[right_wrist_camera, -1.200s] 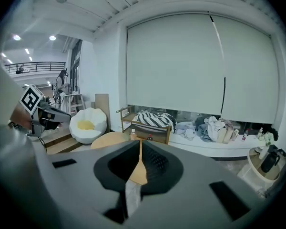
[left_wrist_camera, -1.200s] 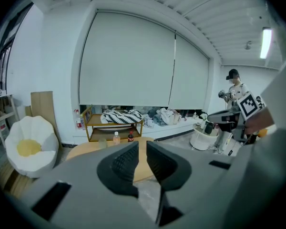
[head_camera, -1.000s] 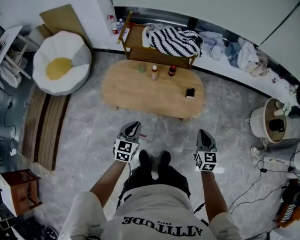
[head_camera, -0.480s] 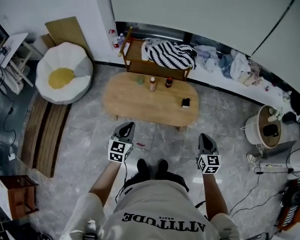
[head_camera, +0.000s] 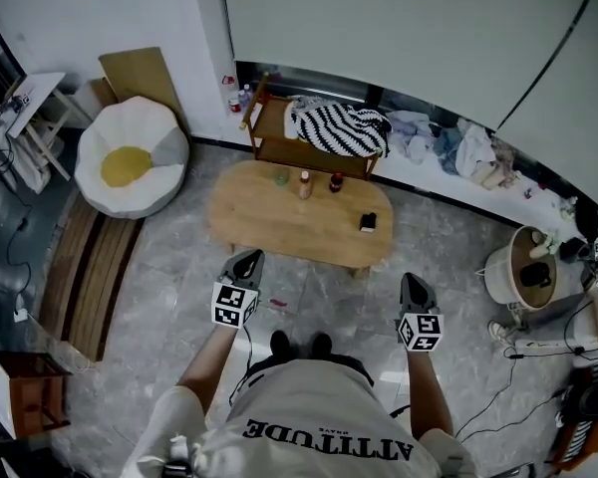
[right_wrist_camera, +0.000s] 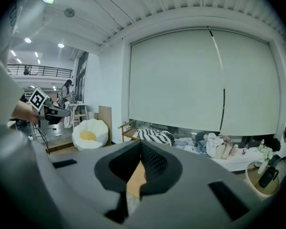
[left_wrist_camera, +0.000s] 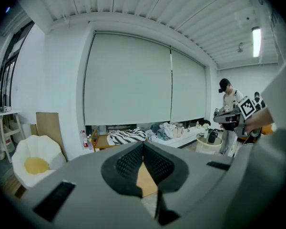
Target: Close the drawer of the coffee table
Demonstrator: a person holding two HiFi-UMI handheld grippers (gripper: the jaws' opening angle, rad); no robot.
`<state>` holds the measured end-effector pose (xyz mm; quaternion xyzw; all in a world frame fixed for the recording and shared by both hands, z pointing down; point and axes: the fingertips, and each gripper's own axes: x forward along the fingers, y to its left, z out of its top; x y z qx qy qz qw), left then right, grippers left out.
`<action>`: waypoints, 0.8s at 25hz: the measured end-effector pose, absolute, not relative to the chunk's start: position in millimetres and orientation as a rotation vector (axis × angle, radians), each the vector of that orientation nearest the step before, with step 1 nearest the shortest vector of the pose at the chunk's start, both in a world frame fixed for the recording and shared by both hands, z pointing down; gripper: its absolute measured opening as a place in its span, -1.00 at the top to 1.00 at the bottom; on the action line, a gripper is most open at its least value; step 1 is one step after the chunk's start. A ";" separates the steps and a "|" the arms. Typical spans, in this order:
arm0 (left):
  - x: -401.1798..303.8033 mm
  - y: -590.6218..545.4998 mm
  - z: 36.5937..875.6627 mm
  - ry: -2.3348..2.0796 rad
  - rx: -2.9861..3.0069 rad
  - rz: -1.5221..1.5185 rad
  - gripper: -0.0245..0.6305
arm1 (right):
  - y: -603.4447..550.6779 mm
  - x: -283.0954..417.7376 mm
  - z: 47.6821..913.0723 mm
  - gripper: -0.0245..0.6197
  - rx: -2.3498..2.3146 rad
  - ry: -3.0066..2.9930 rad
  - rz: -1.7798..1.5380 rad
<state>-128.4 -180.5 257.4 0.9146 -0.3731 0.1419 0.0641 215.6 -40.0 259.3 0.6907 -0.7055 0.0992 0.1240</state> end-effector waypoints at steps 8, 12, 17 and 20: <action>-122.6 -185.6 258.3 -1.112 2.760 0.432 0.86 | -44.1 223.7 261.0 0.86 2.007 -2.038 0.283; -119.2 -187.1 259.3 -1.098 2.763 0.432 0.86 | -46.6 230.6 260.7 0.87 2.023 -2.027 0.291; -120.5 -192.8 261.1 -1.093 2.753 0.427 0.86 | -51.7 228.5 257.4 0.87 2.026 -2.032 0.279; -119.6 -194.3 260.0 -1.091 2.752 0.426 0.86 | -52.6 228.4 256.9 0.87 2.028 -2.032 0.278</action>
